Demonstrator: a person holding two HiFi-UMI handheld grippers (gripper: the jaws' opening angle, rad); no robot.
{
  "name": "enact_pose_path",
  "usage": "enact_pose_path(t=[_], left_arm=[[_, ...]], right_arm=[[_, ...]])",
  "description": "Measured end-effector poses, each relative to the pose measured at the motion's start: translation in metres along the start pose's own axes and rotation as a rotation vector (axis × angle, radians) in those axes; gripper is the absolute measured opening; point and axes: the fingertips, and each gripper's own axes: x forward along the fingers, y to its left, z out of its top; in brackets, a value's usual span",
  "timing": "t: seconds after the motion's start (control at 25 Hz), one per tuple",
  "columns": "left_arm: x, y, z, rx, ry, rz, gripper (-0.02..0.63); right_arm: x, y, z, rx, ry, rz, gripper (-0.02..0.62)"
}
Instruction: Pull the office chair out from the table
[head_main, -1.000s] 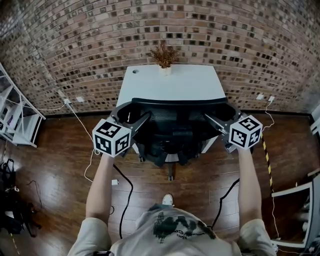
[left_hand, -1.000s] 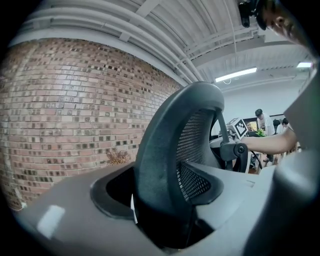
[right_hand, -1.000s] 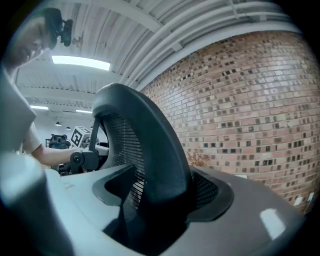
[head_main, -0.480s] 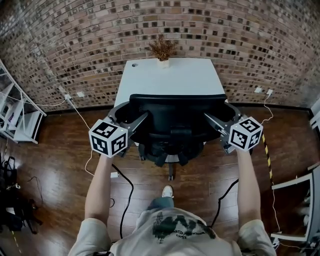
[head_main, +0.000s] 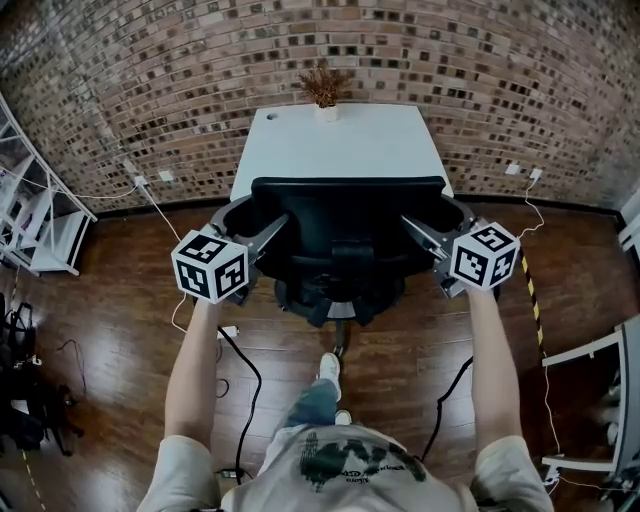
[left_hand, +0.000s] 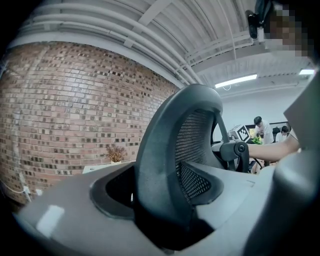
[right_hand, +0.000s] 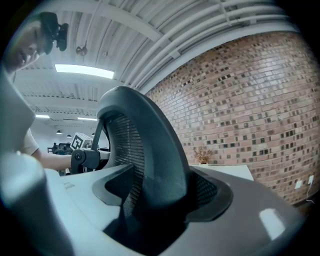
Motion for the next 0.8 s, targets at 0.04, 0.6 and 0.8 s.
enact_pose_path(t=[0.04,0.6,0.8], left_arm=[[-0.005,-0.003,-0.001,-0.003,0.002,0.003,0.290],[-0.063,-0.041,-0.012,-0.023,-0.010,0.005,0.293],[-0.086,-0.059,-0.015,-0.026,-0.025,-0.009,0.295]], right_arm=[[-0.003,0.004,-0.002,0.003,0.002,0.002,0.330],[-0.051,0.060,-0.013,0.003,-0.010,-0.020,0.330],[-0.070,0.079,-0.015,0.002,-0.004,-0.030,0.331]])
